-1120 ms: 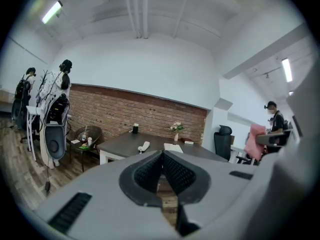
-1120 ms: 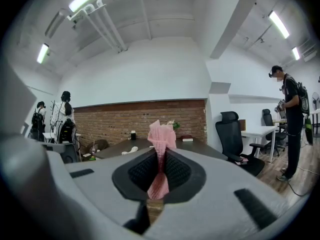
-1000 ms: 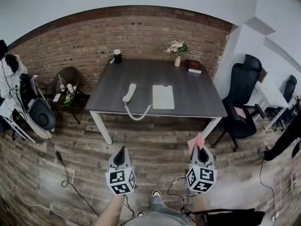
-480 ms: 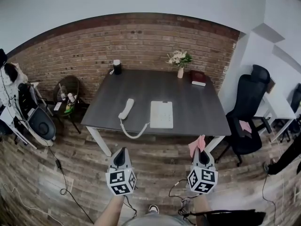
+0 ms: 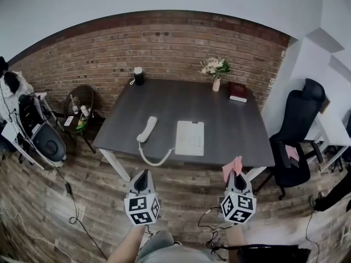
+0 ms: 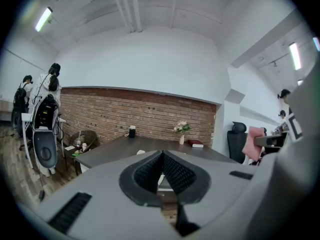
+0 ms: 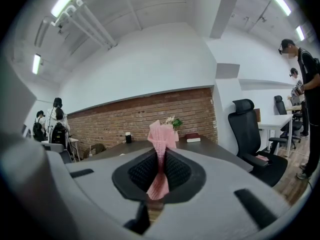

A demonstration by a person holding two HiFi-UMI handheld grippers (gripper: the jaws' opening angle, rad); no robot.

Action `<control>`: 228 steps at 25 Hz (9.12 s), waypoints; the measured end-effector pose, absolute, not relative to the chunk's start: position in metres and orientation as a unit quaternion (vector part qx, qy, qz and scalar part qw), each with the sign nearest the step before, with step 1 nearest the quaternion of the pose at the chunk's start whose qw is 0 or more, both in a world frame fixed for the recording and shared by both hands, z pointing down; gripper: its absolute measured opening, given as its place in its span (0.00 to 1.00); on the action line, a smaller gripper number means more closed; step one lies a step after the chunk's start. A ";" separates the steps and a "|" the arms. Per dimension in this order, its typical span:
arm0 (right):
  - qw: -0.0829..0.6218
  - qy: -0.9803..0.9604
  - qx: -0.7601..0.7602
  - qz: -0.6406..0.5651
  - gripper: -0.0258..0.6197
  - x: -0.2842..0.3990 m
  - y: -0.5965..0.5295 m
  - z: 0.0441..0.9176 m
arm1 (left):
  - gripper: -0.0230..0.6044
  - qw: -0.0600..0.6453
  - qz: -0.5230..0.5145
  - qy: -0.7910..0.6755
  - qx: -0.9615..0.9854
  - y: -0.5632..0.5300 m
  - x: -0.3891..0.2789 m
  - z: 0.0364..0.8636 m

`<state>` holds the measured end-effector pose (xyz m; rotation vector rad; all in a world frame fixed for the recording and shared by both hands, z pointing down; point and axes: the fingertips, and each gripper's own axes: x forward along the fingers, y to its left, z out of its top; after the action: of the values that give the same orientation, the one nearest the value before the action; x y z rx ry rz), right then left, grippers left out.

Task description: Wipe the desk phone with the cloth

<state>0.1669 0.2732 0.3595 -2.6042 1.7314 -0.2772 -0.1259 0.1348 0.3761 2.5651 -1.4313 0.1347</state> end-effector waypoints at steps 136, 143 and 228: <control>-0.643 0.621 -0.449 0.005 0.07 0.139 -0.151 0.559 | 0.04 0.214 0.117 -0.641 0.728 -0.158 -0.202 0.514; -0.642 0.629 -0.438 -0.008 0.07 0.133 -0.138 0.564 | 0.04 0.215 0.119 -0.641 0.728 -0.153 -0.201 0.515; -0.595 0.668 -0.443 -0.058 0.07 0.215 -0.115 0.511 | 0.04 0.199 0.112 -0.624 0.747 -0.163 -0.111 0.486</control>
<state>0.2148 -0.1151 0.5109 -2.4363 3.6695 -0.3171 -0.1107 -0.1629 0.4858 2.0891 -1.7454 0.3124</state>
